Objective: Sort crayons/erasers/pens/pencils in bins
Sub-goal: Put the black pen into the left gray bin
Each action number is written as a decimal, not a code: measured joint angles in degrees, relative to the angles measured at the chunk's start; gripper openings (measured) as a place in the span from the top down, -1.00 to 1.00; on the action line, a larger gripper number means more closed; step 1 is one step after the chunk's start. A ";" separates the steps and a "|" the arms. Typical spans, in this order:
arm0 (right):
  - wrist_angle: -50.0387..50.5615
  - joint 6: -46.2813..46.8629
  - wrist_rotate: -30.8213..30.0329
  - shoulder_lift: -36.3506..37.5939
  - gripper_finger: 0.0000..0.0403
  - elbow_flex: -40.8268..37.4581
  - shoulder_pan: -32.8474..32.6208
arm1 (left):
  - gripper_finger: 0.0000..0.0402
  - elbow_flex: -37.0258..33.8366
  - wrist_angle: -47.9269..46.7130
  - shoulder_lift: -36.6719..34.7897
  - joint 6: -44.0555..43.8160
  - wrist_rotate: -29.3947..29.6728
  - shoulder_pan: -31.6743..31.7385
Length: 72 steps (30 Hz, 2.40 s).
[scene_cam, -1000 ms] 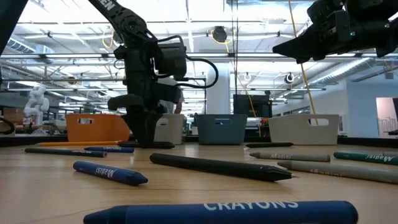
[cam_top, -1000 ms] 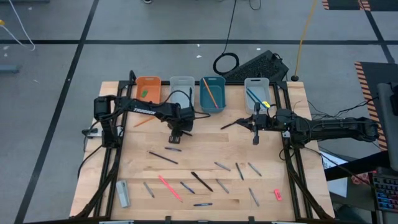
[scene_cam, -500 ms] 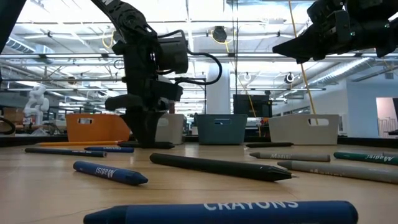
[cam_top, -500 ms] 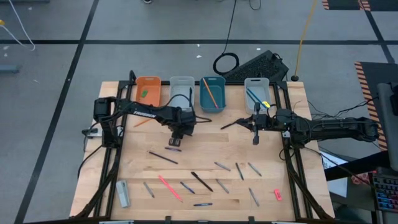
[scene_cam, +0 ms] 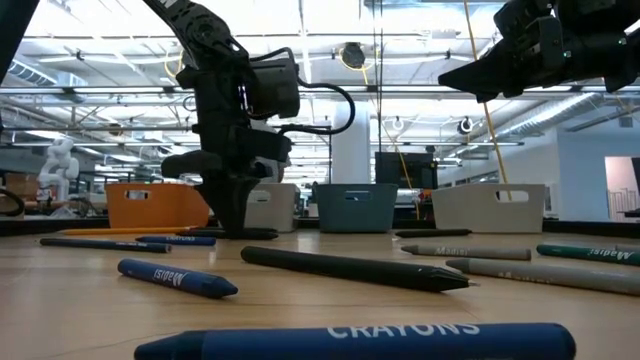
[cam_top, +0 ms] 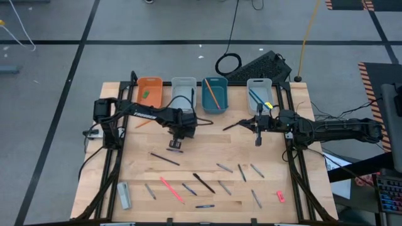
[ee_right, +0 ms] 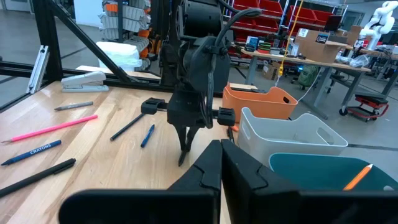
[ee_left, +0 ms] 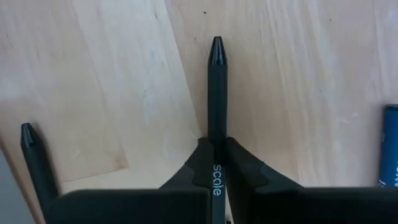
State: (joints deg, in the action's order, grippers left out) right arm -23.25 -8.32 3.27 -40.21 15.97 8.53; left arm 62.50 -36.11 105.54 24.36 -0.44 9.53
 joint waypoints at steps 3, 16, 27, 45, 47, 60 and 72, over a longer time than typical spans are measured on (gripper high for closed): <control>0.00 -0.01 0.00 0.00 1.00 0.00 -0.02 | 0.93 0.30 -1.04 0.01 0.00 0.48 -0.26; 0.02 -0.09 0.01 0.01 1.00 0.00 -0.01 | 0.99 8.07 -10.92 0.37 -0.47 3.09 0.19; 0.35 -0.09 0.02 0.02 1.00 0.00 -0.02 | 0.89 10.91 -13.31 -0.63 -8.67 2.90 4.21; 0.38 -0.31 0.02 0.01 1.00 0.02 -0.01 | 0.26 1.02 -7.83 -0.63 -7.51 -0.64 11.12; 0.39 -0.31 0.02 0.02 1.00 0.02 -0.01 | 0.32 0.14 -8.02 -0.80 -7.50 -0.42 11.07; 0.39 -0.28 0.02 0.02 1.00 0.02 0.00 | 0.72 -2.74 -8.14 -0.94 -8.14 -1.06 11.03; 0.39 -0.31 0.02 0.02 1.00 0.02 0.00 | 0.80 1.41 -13.64 -0.40 -7.60 0.55 10.99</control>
State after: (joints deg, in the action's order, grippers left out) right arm -22.85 -8.62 3.29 -40.18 15.99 8.54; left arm 63.90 -49.75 105.13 16.75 0.11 20.51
